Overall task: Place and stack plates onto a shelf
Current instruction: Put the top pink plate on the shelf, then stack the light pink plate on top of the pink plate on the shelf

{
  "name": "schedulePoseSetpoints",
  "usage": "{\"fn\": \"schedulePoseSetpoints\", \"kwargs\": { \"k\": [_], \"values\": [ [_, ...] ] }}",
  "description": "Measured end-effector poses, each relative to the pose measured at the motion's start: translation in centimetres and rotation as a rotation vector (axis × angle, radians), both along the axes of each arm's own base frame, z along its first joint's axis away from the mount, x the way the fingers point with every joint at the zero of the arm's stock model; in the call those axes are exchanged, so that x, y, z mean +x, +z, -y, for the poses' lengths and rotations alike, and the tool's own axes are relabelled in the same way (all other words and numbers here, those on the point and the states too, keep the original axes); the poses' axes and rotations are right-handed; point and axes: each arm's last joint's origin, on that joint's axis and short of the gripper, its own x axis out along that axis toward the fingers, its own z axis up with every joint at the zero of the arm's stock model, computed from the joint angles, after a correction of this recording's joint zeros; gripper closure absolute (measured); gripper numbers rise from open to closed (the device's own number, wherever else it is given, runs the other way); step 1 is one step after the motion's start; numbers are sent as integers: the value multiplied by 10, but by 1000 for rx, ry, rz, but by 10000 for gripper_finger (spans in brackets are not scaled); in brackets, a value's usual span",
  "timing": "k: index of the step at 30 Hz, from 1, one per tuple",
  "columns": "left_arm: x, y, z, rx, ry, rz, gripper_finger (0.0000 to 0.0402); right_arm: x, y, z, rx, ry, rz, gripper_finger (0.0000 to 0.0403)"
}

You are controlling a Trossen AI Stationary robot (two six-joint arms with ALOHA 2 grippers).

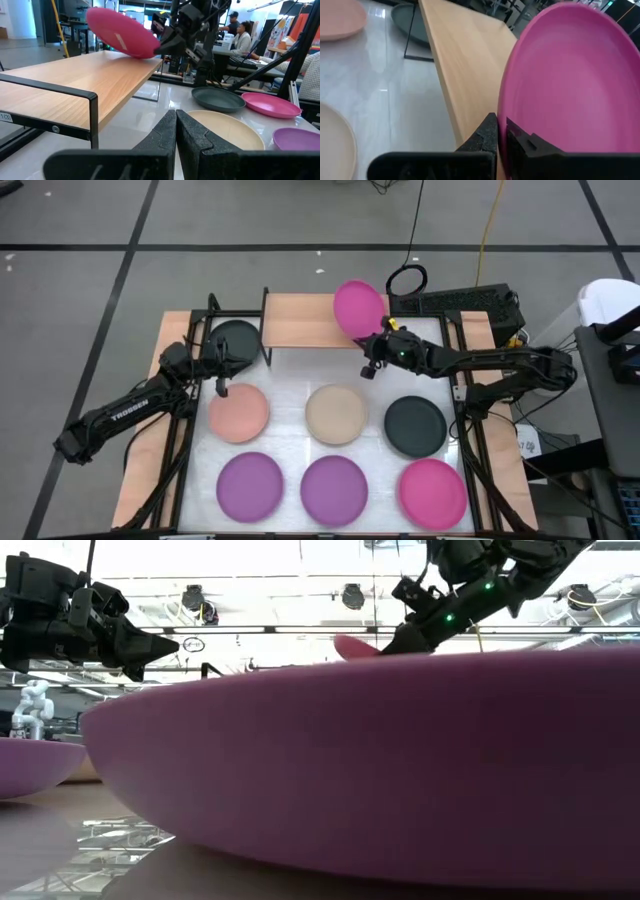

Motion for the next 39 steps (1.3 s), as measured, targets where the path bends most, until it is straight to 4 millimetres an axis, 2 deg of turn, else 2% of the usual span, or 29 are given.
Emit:
{"fn": "schedulePoseSetpoints", "kwargs": {
  "k": [8,17,27,31,35,39],
  "values": [
    [0,0,0,0,0,0,389,-1,-3,0,39,-11,3,383],
    [0,0,0,0,0,0,389,2,-2,-6,69,73,19,360],
    [0,0,0,0,0,0,389,4,2,-9,49,90,64,303],
    [0,0,0,0,0,0,389,3,18,-19,33,127,164,274],
    [0,0,0,0,0,0,389,-3,33,-37,55,229,221,262],
    [0,0,0,0,0,0,389,-14,32,-60,160,379,245,266]
  ]
}}
